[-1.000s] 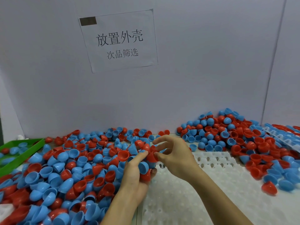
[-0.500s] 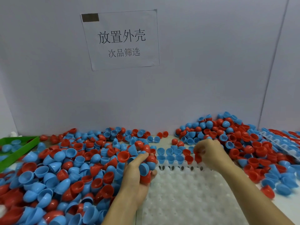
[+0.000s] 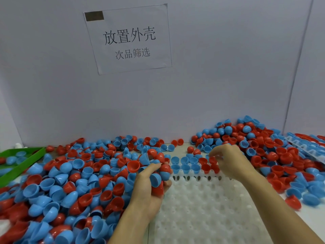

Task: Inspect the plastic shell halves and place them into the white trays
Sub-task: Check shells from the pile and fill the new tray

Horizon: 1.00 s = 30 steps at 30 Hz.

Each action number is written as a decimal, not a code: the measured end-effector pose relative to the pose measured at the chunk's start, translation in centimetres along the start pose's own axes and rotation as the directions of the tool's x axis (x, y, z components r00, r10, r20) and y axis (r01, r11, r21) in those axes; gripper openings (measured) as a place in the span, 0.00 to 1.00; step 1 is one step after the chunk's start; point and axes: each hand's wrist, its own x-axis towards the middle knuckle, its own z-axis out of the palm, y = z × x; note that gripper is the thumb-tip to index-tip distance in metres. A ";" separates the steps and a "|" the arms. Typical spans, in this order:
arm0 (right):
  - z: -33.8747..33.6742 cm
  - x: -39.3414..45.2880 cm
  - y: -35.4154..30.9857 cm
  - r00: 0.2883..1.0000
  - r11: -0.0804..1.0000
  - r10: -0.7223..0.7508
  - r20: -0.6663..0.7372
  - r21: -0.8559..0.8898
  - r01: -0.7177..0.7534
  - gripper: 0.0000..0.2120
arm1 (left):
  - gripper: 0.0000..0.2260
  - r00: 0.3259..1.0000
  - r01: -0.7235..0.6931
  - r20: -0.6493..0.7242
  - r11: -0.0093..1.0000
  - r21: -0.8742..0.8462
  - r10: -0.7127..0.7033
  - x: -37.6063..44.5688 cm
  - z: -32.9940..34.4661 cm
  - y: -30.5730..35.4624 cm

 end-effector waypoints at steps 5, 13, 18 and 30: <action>-4.2 -0.2 -3.2 0.982 0.962 -0.190 0.022 0.205 0.181 0.12 | 0.14 0.998 0.011 0.068 1.000 0.005 -0.011 -0.2 0.0 0.2; -2.5 -3.1 -9.0 0.879 0.847 -0.426 0.214 0.436 0.305 0.22 | 0.07 0.967 0.069 0.239 0.993 0.098 -0.090 -0.9 -0.1 0.1; -2.2 -3.0 -8.6 0.917 0.823 -0.382 0.117 0.494 0.280 0.18 | 0.16 0.956 0.068 0.273 0.985 0.159 -0.110 -1.1 0.2 0.2; -1.2 -3.6 -9.7 0.933 0.745 -0.355 -0.061 0.584 0.321 0.17 | 0.17 0.977 -0.007 0.210 0.990 0.140 -0.022 -1.2 0.3 0.1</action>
